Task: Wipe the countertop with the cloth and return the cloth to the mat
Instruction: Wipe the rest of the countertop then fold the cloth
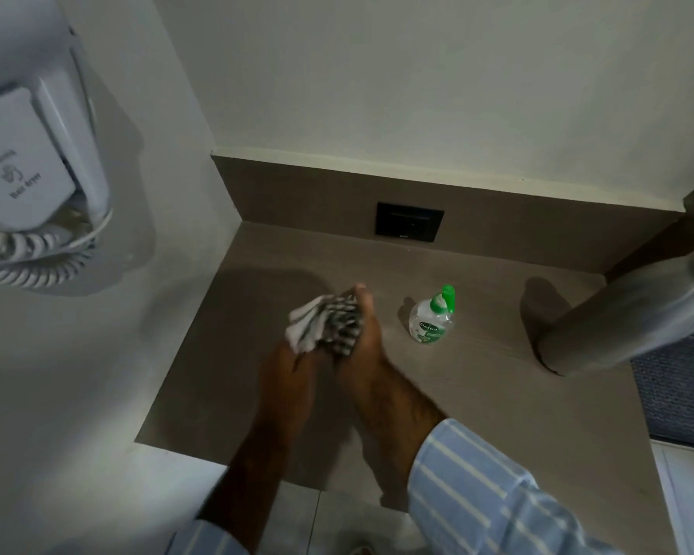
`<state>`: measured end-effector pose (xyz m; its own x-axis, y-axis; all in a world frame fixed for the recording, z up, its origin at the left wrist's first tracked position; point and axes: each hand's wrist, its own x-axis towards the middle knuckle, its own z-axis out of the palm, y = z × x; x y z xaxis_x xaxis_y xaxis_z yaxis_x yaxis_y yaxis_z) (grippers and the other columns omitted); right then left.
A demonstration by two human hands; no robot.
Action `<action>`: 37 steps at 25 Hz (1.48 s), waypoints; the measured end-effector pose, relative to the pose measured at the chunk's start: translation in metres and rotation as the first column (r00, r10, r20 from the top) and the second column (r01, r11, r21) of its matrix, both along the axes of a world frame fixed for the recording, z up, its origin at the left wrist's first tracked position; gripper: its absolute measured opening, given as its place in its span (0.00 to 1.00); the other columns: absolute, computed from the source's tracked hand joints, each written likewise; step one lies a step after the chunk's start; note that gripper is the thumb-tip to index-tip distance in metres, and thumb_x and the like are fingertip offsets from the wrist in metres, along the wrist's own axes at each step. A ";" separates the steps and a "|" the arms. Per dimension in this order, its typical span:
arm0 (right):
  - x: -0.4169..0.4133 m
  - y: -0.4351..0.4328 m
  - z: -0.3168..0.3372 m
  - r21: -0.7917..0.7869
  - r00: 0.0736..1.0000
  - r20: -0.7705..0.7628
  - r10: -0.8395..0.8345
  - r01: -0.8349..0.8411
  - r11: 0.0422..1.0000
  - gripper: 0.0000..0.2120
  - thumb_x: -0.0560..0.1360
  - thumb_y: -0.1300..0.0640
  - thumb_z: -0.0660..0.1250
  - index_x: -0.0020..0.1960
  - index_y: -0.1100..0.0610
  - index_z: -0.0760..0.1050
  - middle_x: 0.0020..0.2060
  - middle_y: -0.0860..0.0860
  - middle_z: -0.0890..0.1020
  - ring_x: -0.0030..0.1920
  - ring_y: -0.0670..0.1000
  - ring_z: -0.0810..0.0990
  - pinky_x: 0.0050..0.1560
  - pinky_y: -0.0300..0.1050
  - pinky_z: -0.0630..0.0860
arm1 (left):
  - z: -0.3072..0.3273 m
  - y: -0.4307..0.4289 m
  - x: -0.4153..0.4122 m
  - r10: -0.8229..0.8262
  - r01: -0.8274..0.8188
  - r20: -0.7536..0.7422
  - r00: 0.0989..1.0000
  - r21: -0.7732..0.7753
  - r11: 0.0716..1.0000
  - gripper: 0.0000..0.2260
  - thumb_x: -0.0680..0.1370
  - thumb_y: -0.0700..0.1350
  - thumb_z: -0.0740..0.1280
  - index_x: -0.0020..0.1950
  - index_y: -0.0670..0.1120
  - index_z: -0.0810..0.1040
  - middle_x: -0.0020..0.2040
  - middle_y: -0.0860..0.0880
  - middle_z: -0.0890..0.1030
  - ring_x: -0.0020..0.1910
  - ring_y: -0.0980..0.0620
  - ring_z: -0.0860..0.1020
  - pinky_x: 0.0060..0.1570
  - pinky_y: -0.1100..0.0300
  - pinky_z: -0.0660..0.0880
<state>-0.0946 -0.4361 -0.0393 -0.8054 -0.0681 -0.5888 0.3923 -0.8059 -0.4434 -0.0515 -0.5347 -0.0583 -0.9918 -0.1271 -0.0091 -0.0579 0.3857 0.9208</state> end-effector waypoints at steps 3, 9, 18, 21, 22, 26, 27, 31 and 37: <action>-0.014 0.011 0.021 0.047 0.991 0.037 -0.125 0.124 0.991 0.30 0.82 0.38 0.61 0.71 0.61 0.77 0.61 0.60 0.84 0.57 0.58 0.85 0.67 0.56 0.79 | -0.039 -0.061 0.027 0.222 -0.226 -0.048 0.974 -0.316 0.922 0.13 0.79 0.32 0.64 0.61 0.38 0.79 0.54 0.42 0.84 0.56 0.36 0.82 0.53 0.54 0.79; -0.038 0.044 0.080 0.044 0.969 -0.182 -0.167 0.178 0.983 0.30 0.74 0.44 0.73 0.73 0.55 0.75 0.60 0.56 0.82 0.57 0.54 0.82 0.49 0.48 0.85 | -0.093 -0.029 -0.029 -0.007 0.098 0.124 0.992 -0.747 0.657 0.27 0.79 0.48 0.66 0.77 0.43 0.67 0.77 0.38 0.68 0.76 0.34 0.64 0.73 0.35 0.58; -0.033 0.038 0.044 0.261 0.990 -0.091 -0.105 0.125 0.957 0.17 0.84 0.60 0.64 0.70 0.67 0.76 0.53 0.61 0.88 0.43 0.50 0.90 0.45 0.45 0.88 | -0.081 0.014 -0.115 -0.607 0.444 0.094 0.789 -0.770 0.458 0.22 0.78 0.48 0.67 0.72 0.44 0.74 0.73 0.43 0.74 0.75 0.41 0.69 0.75 0.40 0.60; -0.029 0.032 0.022 0.431 0.999 0.016 -0.042 0.031 0.902 0.11 0.83 0.55 0.66 0.62 0.60 0.79 0.48 0.57 0.87 0.42 0.51 0.88 0.42 0.44 0.85 | -0.080 -0.049 -0.042 -0.579 0.376 0.055 0.814 -0.809 0.452 0.25 0.76 0.50 0.63 0.72 0.47 0.74 0.75 0.46 0.72 0.75 0.41 0.69 0.73 0.39 0.64; -0.029 0.028 0.013 0.500 0.997 0.065 -0.041 0.003 0.866 0.09 0.83 0.54 0.67 0.57 0.58 0.80 0.49 0.57 0.87 0.45 0.53 0.88 0.45 0.47 0.85 | -0.079 -0.067 -0.015 -0.574 0.390 0.075 0.816 -0.803 0.451 0.26 0.74 0.50 0.62 0.73 0.49 0.74 0.76 0.47 0.71 0.75 0.42 0.69 0.72 0.39 0.64; -0.027 0.014 -0.032 0.681 0.980 0.197 0.000 -0.138 0.719 0.19 0.80 0.50 0.70 0.60 0.66 0.81 0.61 0.64 0.86 0.62 0.65 0.84 0.66 0.62 0.81 | -0.087 -0.104 0.055 -0.657 0.429 0.076 0.750 -0.812 0.396 0.23 0.65 0.46 0.70 0.61 0.52 0.80 0.69 0.49 0.78 0.64 0.39 0.78 0.62 0.44 0.72; -0.026 0.010 -0.042 0.707 0.975 0.220 0.022 -0.175 0.685 0.19 0.80 0.49 0.71 0.59 0.65 0.81 0.62 0.65 0.85 0.64 0.66 0.84 0.67 0.61 0.80 | -0.089 -0.111 0.059 -0.627 0.380 0.054 0.777 -0.835 0.398 0.23 0.62 0.42 0.74 0.58 0.50 0.81 0.64 0.47 0.82 0.58 0.38 0.80 0.57 0.44 0.75; -0.024 -0.003 -0.072 0.779 0.946 0.295 0.133 -0.319 0.539 0.22 0.78 0.45 0.72 0.58 0.63 0.84 0.59 0.63 0.87 0.61 0.64 0.85 0.66 0.61 0.81 | -0.075 -0.122 0.041 -0.079 0.045 -0.022 0.997 -0.660 0.750 0.17 0.69 0.33 0.77 0.56 0.39 0.82 0.50 0.38 0.85 0.49 0.38 0.83 0.47 0.50 0.80; -0.022 -0.012 -0.061 0.890 0.874 0.389 0.290 -0.438 0.127 0.29 0.78 0.37 0.69 0.60 0.63 0.83 0.58 0.62 0.87 0.60 0.63 0.85 0.63 0.54 0.81 | -0.028 -0.114 0.021 0.370 -0.372 0.047 0.928 0.174 0.912 0.20 0.79 0.45 0.71 0.70 0.45 0.74 0.66 0.46 0.80 0.63 0.49 0.79 0.64 0.55 0.75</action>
